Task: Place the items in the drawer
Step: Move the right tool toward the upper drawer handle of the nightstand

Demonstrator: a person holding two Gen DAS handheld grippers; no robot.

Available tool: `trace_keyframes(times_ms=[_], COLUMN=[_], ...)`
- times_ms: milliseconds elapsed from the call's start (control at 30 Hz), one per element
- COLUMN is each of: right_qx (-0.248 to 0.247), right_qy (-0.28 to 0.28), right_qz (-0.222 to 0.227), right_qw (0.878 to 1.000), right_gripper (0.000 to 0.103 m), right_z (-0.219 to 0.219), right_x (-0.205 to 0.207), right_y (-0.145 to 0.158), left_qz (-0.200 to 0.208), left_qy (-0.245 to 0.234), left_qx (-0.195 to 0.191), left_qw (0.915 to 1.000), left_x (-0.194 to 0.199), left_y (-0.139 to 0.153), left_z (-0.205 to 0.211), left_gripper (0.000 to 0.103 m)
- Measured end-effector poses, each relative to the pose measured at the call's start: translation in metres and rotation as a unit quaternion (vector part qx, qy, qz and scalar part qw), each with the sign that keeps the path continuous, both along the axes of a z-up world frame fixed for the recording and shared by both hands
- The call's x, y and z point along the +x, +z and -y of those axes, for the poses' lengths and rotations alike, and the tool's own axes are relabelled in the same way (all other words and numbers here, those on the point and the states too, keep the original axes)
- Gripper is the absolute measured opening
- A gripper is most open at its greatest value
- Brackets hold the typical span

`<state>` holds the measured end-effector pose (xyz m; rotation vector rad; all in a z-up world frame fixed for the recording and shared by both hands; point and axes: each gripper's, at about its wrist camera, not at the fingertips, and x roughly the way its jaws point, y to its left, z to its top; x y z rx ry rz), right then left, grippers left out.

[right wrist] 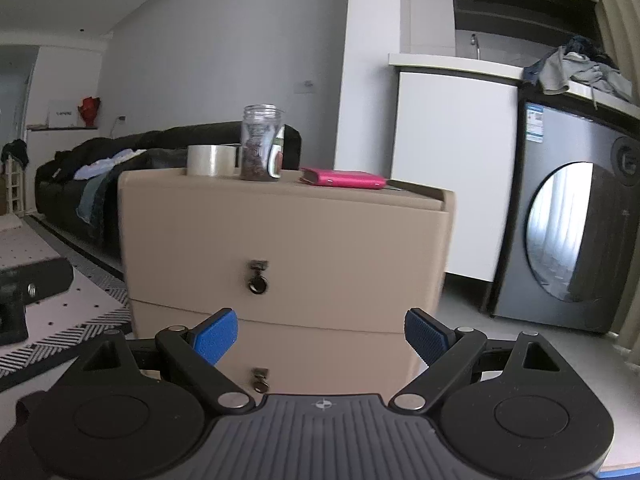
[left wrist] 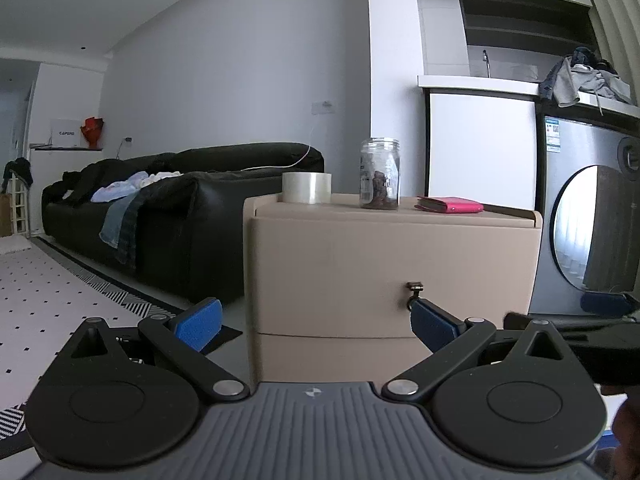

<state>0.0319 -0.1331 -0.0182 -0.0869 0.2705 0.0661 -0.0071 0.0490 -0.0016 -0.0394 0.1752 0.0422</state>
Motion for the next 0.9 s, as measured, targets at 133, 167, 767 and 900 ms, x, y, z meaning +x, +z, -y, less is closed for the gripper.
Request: trace_keyframes(times_ms=[133, 167, 767, 900], right_qx=[0.003, 0.002, 0.005, 0.005], right_qy=[0.010, 0.014, 0.018, 0.008], right_qz=[0.010, 0.011, 0.020, 0.025], right_qw=[1.000, 1.000, 1.000, 1.000], right_gripper=[0.093, 0.093, 0.093, 0.093], right_z=[-0.012, -0.016, -0.043, -0.049], right_x=[0.008, 0.009, 0.048, 0.060], right_y=[-0.001, -0.001, -0.012, -0.016], left_qz=[-0.002, -0.002, -0.016, -0.018], left_qy=[0.007, 0.007, 0.014, 0.014], left_qx=[-0.004, -0.005, -0.022, -0.024], left_qw=[1.0000, 1.0000, 0.9995, 0.9994], left_x=[0.000, 0.000, 0.001, 0.003], left_y=[-0.001, -0.001, -0.007, -0.007], left_z=[-0.005, -0.006, -0.024, -0.026], left_gripper=[0.103, 0.103, 0.103, 0.103])
